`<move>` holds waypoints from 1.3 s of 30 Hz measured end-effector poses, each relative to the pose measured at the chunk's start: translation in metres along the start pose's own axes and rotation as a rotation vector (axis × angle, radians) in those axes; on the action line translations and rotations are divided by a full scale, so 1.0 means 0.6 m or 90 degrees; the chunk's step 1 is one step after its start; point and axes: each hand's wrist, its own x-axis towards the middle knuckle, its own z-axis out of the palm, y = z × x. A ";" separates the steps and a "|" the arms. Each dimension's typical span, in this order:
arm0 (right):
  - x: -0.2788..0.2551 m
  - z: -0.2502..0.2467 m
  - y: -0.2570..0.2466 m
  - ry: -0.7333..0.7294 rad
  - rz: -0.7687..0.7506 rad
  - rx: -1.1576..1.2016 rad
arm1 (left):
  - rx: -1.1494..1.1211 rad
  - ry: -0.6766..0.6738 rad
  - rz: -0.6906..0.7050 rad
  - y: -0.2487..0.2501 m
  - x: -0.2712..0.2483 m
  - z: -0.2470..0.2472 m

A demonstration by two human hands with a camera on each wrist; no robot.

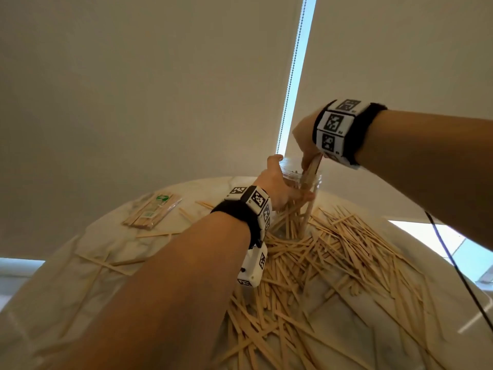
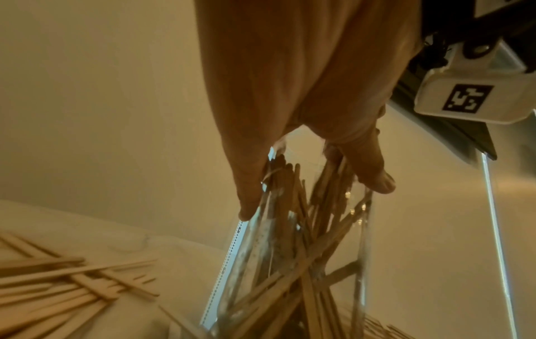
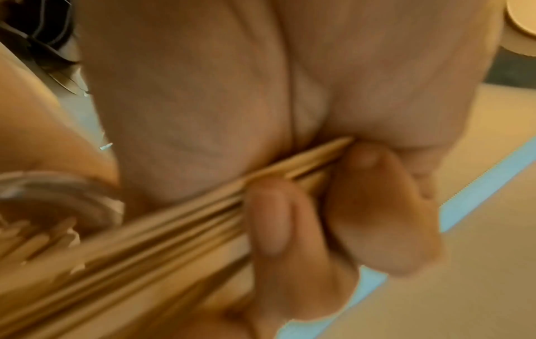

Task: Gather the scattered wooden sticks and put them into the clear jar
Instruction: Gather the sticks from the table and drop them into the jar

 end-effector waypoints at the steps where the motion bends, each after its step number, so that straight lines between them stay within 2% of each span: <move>1: 0.006 0.007 0.001 0.019 0.005 0.010 | 0.002 0.001 0.000 -0.001 0.000 0.001; 3: -0.034 -0.005 -0.016 0.074 -0.008 0.010 | -0.006 0.001 -0.001 -0.001 -0.002 0.001; 4: -0.054 -0.006 -0.022 0.103 -0.046 0.016 | -0.013 0.001 -0.003 0.000 -0.003 0.000; 6: -0.070 -0.005 -0.032 0.096 -0.050 0.053 | -0.029 -0.004 -0.009 0.000 -0.004 0.000; 9: -0.065 0.009 -0.045 0.108 -0.002 0.037 | -0.031 -0.005 -0.007 0.000 -0.005 0.000; 10: -0.058 0.018 -0.046 0.141 -0.002 0.018 | -0.026 -0.005 -0.005 -0.002 -0.004 0.000; 12: -0.061 0.022 -0.048 0.146 0.005 0.032 | -0.009 -0.002 -0.002 -0.004 -0.003 0.001; 16: -0.076 0.005 -0.050 0.000 -0.030 0.320 | -0.027 -0.015 -0.014 -0.003 0.001 -0.001; 18: -0.082 -0.002 -0.039 -0.079 -0.044 0.394 | -0.048 -0.025 -0.023 -0.003 0.001 -0.002; 19: -0.084 -0.001 -0.032 -0.083 -0.042 0.416 | -0.053 -0.023 -0.019 -0.004 0.001 -0.001; 21: -0.081 0.006 -0.021 -0.037 -0.035 0.410 | -0.054 -0.016 -0.009 -0.008 -0.001 0.000; 24: -0.089 0.019 -0.026 0.067 -0.023 0.292 | -0.037 -0.006 0.000 -0.011 0.001 0.002; 30: -0.093 0.028 -0.028 0.089 -0.009 0.339 | -0.057 -0.007 0.015 -0.014 0.002 0.002; 34: -0.090 0.022 -0.028 0.175 0.025 0.259 | -0.052 -0.004 0.016 -0.019 0.008 0.005; 36: -0.088 0.017 -0.024 0.140 -0.003 0.350 | -0.052 0.002 0.019 -0.020 0.010 0.007; 39: -0.092 0.014 -0.010 0.004 -0.078 0.646 | -0.047 0.000 0.015 -0.018 0.009 0.006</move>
